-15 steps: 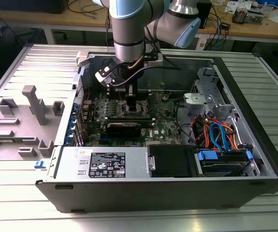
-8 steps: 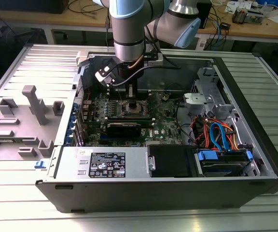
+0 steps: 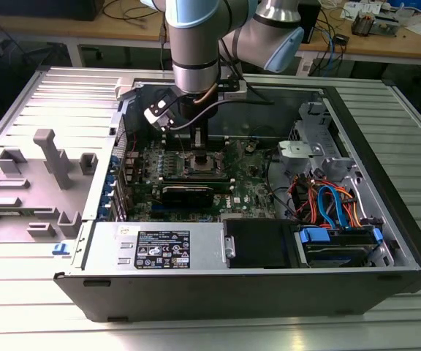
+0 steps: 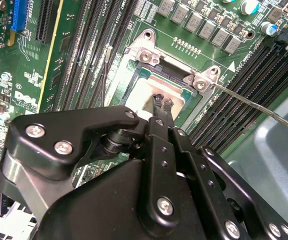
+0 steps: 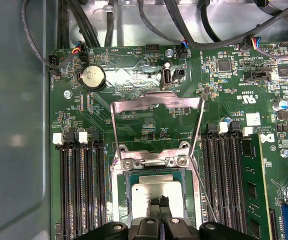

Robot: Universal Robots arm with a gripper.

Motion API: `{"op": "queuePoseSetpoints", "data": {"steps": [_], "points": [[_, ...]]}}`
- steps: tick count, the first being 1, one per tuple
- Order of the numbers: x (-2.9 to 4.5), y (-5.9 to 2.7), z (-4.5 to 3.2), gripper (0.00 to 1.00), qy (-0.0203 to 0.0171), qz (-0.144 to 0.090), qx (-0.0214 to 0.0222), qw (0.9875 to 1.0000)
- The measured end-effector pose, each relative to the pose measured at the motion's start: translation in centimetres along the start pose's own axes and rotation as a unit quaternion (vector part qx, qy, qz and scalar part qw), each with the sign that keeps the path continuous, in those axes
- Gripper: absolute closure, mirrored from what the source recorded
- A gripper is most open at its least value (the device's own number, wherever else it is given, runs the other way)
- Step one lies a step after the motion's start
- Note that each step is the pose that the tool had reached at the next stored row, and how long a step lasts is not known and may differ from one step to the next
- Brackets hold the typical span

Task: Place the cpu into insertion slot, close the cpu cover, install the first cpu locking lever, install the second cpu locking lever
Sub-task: 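Place the cpu into insertion slot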

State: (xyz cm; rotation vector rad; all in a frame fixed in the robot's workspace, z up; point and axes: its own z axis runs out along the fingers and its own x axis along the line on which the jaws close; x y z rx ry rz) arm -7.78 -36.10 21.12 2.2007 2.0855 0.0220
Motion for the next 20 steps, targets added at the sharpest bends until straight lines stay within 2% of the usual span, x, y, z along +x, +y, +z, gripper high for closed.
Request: {"op": "queuePoseSetpoints", "data": {"steps": [9,10,13,16,20], "points": [[0.0,0.02,0.0,0.89,0.0,0.0,0.0001,1.0],[0.01,0.14,0.02,0.89,0.0,0.0,0.0014,1.0],[0.02,0.43,0.04,0.89,-0.0005,-0.001,0.0117,0.9999],[0.03,0.55,0.03,0.89,-0.001,-0.001,0.0191,0.9998],[0.02,0.72,-0.26,0.89,-0.0009,-0.001,0.0201,0.9998]]}}
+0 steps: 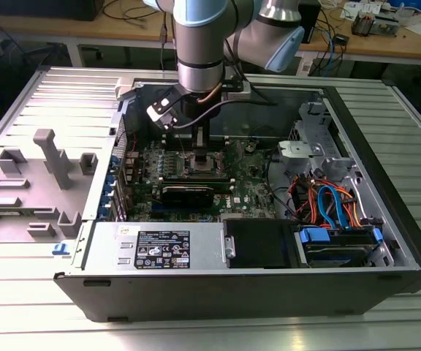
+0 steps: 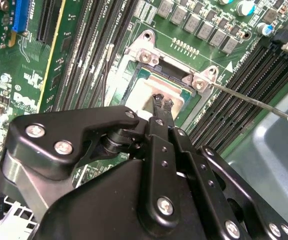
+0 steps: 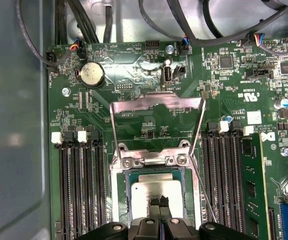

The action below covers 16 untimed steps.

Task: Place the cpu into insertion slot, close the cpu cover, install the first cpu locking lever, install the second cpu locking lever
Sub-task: 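Place the cpu into insertion slot, then close the cpu cover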

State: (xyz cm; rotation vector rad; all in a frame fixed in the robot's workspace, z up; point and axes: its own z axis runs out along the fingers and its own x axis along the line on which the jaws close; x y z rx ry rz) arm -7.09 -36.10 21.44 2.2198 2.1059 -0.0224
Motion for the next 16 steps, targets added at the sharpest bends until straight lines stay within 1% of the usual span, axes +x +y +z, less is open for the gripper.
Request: {"op": "queuePoseSetpoints", "data": {"steps": [16], "points": [[-0.01,0.0,-0.02,0.89,0.0001,-0.001,-0.0001,1.0]]}}
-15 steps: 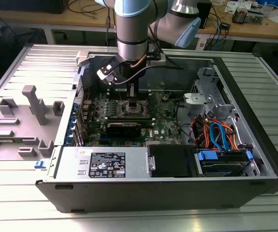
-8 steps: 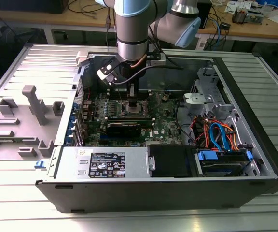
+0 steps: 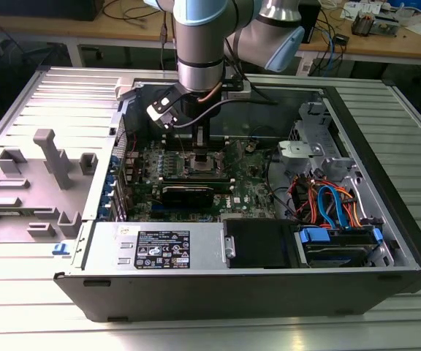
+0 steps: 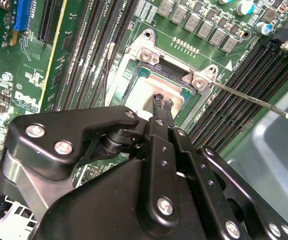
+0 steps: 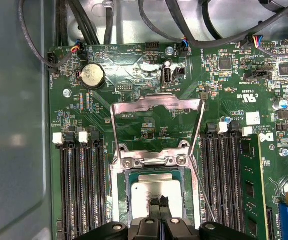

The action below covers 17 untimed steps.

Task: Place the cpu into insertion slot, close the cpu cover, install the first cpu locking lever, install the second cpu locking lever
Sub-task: 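Close the cpu cover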

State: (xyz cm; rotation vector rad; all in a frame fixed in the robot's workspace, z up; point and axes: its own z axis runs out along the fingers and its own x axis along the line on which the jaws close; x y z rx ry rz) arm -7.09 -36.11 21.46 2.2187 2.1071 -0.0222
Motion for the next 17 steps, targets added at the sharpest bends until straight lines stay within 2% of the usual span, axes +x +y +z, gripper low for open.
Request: {"op": "queuePoseSetpoints", "data": {"steps": [3,6,10,17], "points": [[-0.04,0.03,-0.53,0.89,-0.0001,0.0,0.0001,1.0],[-0.04,0.09,-0.7,0.89,0.0,0.0,0.0,1.0],[-0.02,0.76,-0.76,0.89,-0.0001,0.0,0.0002,1.0],[-0.13,0.89,-2.52,0.89,0.0001,0.0,0.0001,1.0]]}}
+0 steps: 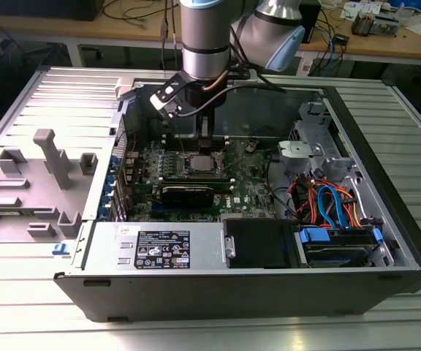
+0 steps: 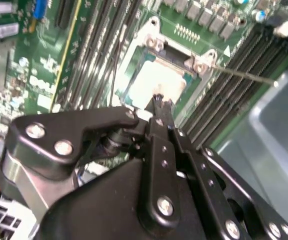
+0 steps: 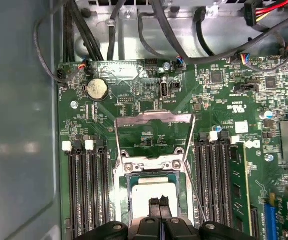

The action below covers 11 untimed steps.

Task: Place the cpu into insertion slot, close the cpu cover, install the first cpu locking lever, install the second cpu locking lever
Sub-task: 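Close the cpu cover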

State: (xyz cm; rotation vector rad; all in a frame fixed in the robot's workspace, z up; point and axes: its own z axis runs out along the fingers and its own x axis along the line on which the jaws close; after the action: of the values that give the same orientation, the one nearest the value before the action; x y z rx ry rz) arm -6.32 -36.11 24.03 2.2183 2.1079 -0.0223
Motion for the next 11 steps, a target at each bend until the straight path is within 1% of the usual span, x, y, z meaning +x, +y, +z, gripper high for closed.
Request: {"op": "queuePoseSetpoints", "data": {"steps": [4,5,8,11], "points": [[-0.05,0.27,-0.86,0.89,0.0,0.0,0.0,1.0],[-0.03,0.44,-0.89,0.89,0.0001,0.0,0.0003,1.0],[-0.01,1.03,-0.87,0.89,-0.0003,0.0,0.0048,1.0],[0.0,1.46,-0.94,0.89,-0.0005,0.0,0.0065,1.0]]}}
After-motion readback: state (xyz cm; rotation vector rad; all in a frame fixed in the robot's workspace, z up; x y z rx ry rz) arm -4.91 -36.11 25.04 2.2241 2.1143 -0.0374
